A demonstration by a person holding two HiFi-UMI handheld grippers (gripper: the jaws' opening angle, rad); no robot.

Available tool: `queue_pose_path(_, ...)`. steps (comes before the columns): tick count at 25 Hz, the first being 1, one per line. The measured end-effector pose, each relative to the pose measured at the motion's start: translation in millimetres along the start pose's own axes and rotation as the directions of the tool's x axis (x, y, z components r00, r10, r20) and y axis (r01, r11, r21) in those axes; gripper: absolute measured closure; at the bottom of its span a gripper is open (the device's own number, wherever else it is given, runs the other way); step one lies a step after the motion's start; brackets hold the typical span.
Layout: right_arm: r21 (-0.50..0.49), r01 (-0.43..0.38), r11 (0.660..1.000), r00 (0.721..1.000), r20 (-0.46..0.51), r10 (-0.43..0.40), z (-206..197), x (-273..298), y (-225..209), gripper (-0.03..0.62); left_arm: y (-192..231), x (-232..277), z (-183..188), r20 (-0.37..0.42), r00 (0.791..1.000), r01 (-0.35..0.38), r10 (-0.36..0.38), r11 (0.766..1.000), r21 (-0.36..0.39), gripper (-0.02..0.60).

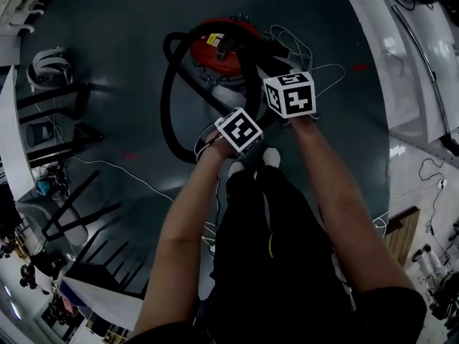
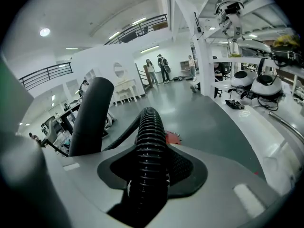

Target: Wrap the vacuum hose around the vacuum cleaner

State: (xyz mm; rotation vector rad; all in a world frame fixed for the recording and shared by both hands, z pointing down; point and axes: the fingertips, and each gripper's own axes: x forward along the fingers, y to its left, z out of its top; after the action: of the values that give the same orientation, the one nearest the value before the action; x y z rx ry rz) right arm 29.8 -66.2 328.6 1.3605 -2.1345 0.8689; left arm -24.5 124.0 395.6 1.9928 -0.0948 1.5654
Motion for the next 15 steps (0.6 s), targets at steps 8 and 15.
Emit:
queue_pose_path(8,0.024,0.050,0.998,0.999,-0.005,-0.050,21.3,21.3,-24.2,0.428,39.9,-10.9,38.5,0.049,0.999,-0.001,-0.002,0.999,0.049,0.485)
queue_pose_path(15,0.112,0.094,0.989,0.996,-0.007,-0.094,31.2,43.1,-29.5,0.428,84.5,-26.8,50.2,0.034,0.999,-0.027,0.024,0.998,0.064,0.485)
